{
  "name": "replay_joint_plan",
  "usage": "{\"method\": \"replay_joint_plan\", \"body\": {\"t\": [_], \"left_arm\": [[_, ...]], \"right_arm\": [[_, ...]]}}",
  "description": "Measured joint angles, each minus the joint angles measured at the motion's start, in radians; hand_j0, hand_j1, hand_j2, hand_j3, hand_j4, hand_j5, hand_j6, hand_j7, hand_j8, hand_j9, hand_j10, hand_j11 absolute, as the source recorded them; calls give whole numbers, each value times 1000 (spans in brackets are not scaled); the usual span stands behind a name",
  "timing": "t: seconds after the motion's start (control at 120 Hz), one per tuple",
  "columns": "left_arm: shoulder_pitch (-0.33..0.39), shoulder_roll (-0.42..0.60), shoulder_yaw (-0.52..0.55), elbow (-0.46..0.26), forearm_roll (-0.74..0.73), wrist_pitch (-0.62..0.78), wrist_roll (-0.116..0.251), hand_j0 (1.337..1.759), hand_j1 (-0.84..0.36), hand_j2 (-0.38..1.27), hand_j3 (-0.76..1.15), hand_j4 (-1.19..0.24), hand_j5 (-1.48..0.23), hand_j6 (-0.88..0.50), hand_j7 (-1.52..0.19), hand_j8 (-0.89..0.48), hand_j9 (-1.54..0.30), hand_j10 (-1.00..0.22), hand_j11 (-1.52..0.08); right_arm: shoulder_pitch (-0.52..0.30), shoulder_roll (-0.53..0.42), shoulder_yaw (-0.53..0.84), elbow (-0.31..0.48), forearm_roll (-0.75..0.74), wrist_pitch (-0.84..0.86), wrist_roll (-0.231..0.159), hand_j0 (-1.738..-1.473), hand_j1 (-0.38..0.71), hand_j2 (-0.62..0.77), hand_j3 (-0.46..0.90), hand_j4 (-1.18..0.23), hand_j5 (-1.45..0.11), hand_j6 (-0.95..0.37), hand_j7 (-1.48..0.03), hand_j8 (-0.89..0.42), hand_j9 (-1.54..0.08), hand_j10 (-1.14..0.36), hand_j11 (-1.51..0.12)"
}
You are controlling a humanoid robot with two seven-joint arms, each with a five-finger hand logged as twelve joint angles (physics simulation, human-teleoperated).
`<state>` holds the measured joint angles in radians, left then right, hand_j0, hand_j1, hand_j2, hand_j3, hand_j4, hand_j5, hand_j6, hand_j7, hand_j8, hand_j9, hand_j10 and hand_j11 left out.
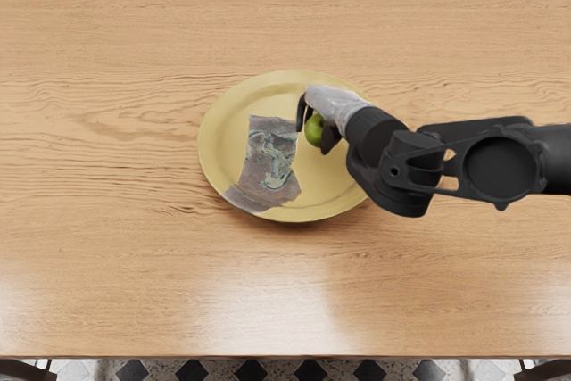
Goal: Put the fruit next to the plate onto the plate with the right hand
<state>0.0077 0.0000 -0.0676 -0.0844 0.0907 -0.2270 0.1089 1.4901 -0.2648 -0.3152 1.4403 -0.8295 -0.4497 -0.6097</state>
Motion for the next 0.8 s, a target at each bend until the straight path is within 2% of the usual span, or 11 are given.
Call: {"method": "replay_joint_plan", "body": {"t": [0.233, 0.292, 0.358, 0.508, 0.617, 0.8], "left_arm": [[0, 0, 0, 0, 0, 0, 0, 1658, 349, 0, 0, 0, 0, -1, 0, 0, 0, 0, 0], [0, 0, 0, 0, 0, 0, 0, 1658, 349, 0, 0, 0, 0, -1, 0, 0, 0, 0, 0], [0, 0, 0, 0, 0, 0, 0, 1658, 349, 0, 0, 0, 0, -1, 0, 0, 0, 0, 0], [0, 0, 0, 0, 0, 0, 0, 1658, 349, 0, 0, 0, 0, -1, 0, 0, 0, 0, 0], [0, 0, 0, 0, 1, 0, 0, 1658, 349, 0, 0, 0, 0, -1, 0, 0, 0, 0, 0], [0, 0, 0, 0, 0, 0, 0, 1658, 349, 0, 0, 0, 0, -1, 0, 0, 0, 0, 0]], "right_arm": [[-55, 6, 1, -10, -10, -14, -1, -1654, 280, 216, 0, -669, -1004, -439, -929, -351, -987, -563, -967], [-60, 16, 2, -32, -10, -22, -1, -1655, 134, 161, 0, -512, -766, -339, -709, -273, -753, -432, -738], [-62, 23, 15, -47, -9, -29, -1, -1656, 6, 116, 0, -375, -561, -251, -520, -204, -551, -318, -540], [-69, 0, 96, -33, 23, -24, -1, -1657, -165, 54, 0, -193, -284, -133, -265, -110, -280, -165, -275], [-122, -117, 273, 41, 74, 89, -1, -1657, -229, 30, 0, -124, -180, -89, -169, -76, -178, -107, -174], [-426, -286, 846, 91, 130, 583, -1, -1658, -285, 10, 0, -65, -91, -52, -86, -46, -90, -58, -89]]}}
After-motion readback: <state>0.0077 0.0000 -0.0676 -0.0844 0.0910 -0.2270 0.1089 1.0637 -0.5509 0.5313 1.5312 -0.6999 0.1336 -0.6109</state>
